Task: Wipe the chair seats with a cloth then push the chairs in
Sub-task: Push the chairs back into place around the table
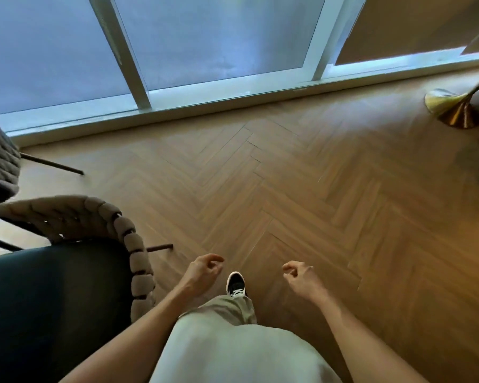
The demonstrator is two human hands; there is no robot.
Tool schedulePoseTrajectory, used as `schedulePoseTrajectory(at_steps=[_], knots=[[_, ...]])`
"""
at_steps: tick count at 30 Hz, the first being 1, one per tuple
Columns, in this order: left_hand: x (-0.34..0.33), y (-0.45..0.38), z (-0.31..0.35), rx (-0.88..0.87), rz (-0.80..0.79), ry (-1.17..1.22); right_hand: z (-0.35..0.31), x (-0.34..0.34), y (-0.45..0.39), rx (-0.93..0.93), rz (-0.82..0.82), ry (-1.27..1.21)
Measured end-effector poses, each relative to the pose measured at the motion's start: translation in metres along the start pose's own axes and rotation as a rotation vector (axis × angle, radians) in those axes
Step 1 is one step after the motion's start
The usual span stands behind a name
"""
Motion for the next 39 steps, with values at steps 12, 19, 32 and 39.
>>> schedulePoseTrajectory(at_steps=[12,19,32,39], knots=[[0.151,-0.099,0.055,0.069,0.341,0.22,-0.187,0.118,-0.181,0.244,-0.129,0.215],[0.248,-0.113,0.044,0.166,0.721,0.413,-0.355,0.122,-0.277,0.557,-0.253,0.359],[0.341,-0.098,0.004,0.682,1.456,0.752,-0.686,0.073,-0.353,1.056,-0.485,0.79],[0.384,-0.131,-0.035,0.887,1.502,0.984,-0.81,-0.007,-0.325,1.291,-0.574,1.001]])
Point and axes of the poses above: each hand's wrist, its own y-axis away from the middle knuckle, its own x-axis out of the back of the hand, z = x × y, the point moved 2 cm from there along -y, towards the middle knuckle, and after that the axes turned 11 degrees about y, right-handed, at the moved point
